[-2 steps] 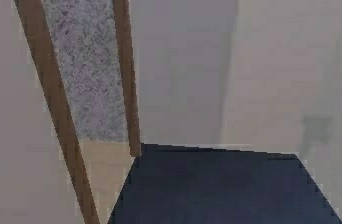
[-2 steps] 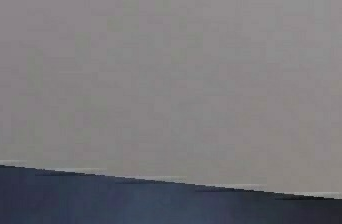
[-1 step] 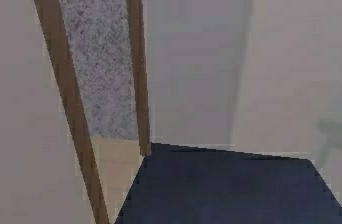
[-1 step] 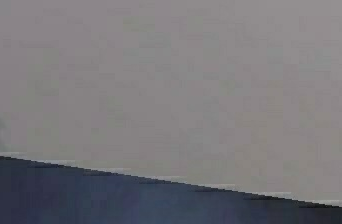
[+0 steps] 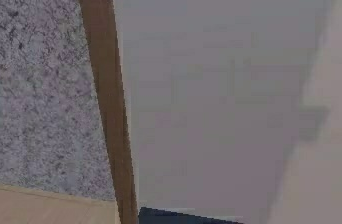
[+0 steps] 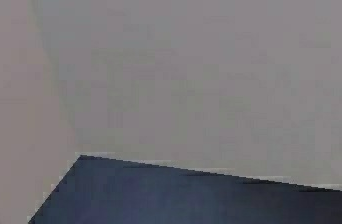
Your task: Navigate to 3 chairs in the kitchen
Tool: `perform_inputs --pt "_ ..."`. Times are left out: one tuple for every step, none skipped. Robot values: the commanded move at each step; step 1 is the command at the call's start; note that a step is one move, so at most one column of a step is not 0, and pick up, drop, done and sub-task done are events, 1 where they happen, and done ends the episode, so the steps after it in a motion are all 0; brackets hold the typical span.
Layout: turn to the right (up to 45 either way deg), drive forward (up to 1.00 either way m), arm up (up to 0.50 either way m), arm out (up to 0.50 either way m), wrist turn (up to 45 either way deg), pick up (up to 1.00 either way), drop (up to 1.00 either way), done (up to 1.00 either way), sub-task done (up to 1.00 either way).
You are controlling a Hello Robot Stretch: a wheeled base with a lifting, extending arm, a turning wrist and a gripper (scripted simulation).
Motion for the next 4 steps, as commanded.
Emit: perform_inputs --pt "-30.0 0.0 0.0 0.0 0.0 0.0 0.0 0.0 0.0" --pt "0.0 0.3 0.0 0.0 0.0 0.0 0.0 0.0 0.0" --pt "-45.0 0.0 0.0 0.0 0.0 0.0 0.0 0.0 0.0" --pt "-3.0 0.0 0.0 0.0 0.0 0.0 0.0 0.0 0.0"
